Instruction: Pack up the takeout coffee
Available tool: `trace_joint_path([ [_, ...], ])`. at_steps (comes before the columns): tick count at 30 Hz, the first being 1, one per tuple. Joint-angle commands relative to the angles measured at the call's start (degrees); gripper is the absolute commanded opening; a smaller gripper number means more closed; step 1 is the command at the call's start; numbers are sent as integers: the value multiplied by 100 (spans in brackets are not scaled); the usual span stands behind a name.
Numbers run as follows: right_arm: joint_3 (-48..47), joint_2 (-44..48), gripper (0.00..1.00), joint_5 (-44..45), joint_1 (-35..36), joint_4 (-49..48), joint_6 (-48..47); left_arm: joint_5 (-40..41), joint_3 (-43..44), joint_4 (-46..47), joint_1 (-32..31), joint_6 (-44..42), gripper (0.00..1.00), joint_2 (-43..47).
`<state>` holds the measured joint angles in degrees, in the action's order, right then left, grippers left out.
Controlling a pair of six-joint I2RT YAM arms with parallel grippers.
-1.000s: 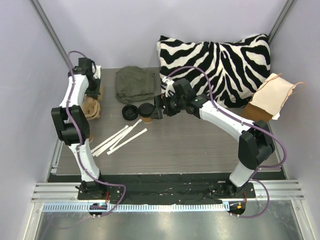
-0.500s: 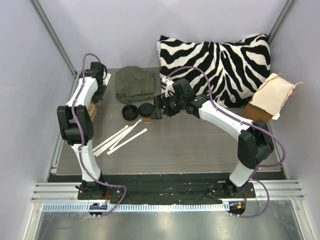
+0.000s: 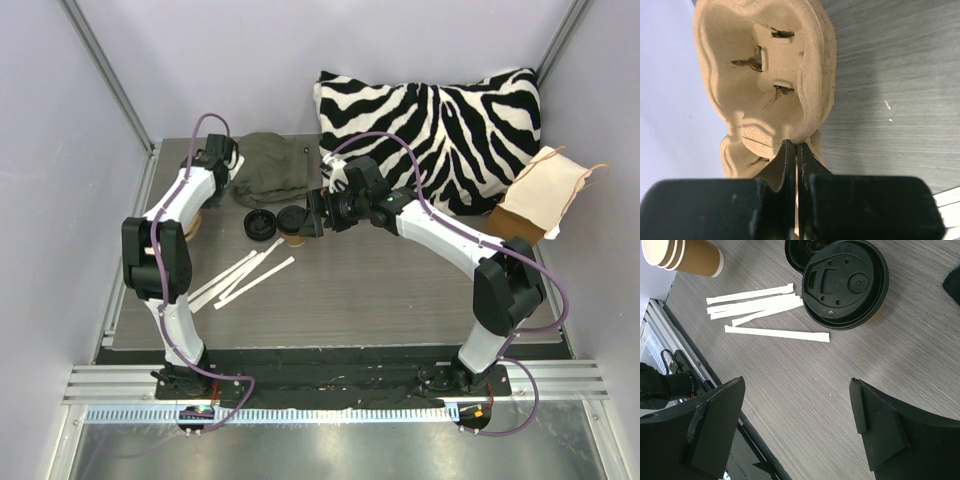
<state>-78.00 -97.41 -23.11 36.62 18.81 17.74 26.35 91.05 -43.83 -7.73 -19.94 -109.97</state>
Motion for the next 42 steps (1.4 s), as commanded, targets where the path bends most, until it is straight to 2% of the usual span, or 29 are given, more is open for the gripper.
trace_joint_path([
  [1, -190, 46, 94, -88, -6, -272, 37, 238, 18, 481, 78, 87, 0, 119],
  [4, -225, 63, 94, -79, -6, -255, 46, -76, 151, 270, 113, 307, 0, 160],
  [8, -146, 160, 94, -18, 3, -220, -68, -15, 264, 315, -18, 175, 0, 669],
  [11, -154, 108, 94, -61, 3, -228, -25, -312, 668, -185, -1, 245, 0, 574],
  [13, -189, 55, 94, -105, -6, -246, 63, -507, 434, -205, 8, 342, 0, 399],
  [14, -233, 20, 94, -132, -6, -263, 89, -525, 353, -135, -1, 316, 0, 258],
  [15, -242, 2, 94, -141, -6, -264, 90, -204, 370, -212, -27, 333, 0, -134],
  [16, -260, 2, 94, -141, -6, -264, 98, -261, 709, -413, 8, 403, 0, -217],
  [18, -278, 55, 94, -106, -6, -237, 72, -952, 827, -644, 139, 754, 0, 192],
  [21, -234, 81, 94, -97, -6, -237, 11, -544, 590, -83, 9, 519, 0, 616],
  [23, -251, 46, 94, -132, -6, -246, 45, -552, 328, 94, -27, 421, 0, 530],
  [26, -313, -15, 94, -150, -6, -237, 81, -437, 570, -476, -19, 412, 0, -103],
  [28, -321, 28, 94, -115, -6, -246, 46, -980, 529, -225, 270, 737, 0, 168],
  [29, -295, 46, 94, -106, -6, -237, 28, -774, 406, 65, 272, 711, 0, 465],
  [30, -295, 29, 94, -106, -6, -246, 2, -502, 249, 233, 106, 320, 0, 477],
  [31, -312, 11, 94, -114, -6, -246, -7, -203, 491, -226, 35, 316, 0, 416],
  [33, -374, -59, 94, -149, -6, -246, 19, -716, 635, -477, 191, 473, 0, 485],
  [34, -409, -138, 94, -176, -6, -316, 63, -728, 529, -199, 175, 413, 0, 538],
  [35, -444, -182, 94, -211, -6, -369, 107, -380, 607, -405, 105, 386, 0, 312],
  [37, -576, -305, 93, -229, -15, -456, 229, -909, 915, -801, 244, 692, 0, 283],
  [40, -611, -402, 92, -238, -6, -877, 422, -737, 616, -660, 123, 623, 0, 275],
  [42, -716, -498, 90, -255, 3, -1289, 572, -1114, 564, -627, 262, 772, 0, 336],
])
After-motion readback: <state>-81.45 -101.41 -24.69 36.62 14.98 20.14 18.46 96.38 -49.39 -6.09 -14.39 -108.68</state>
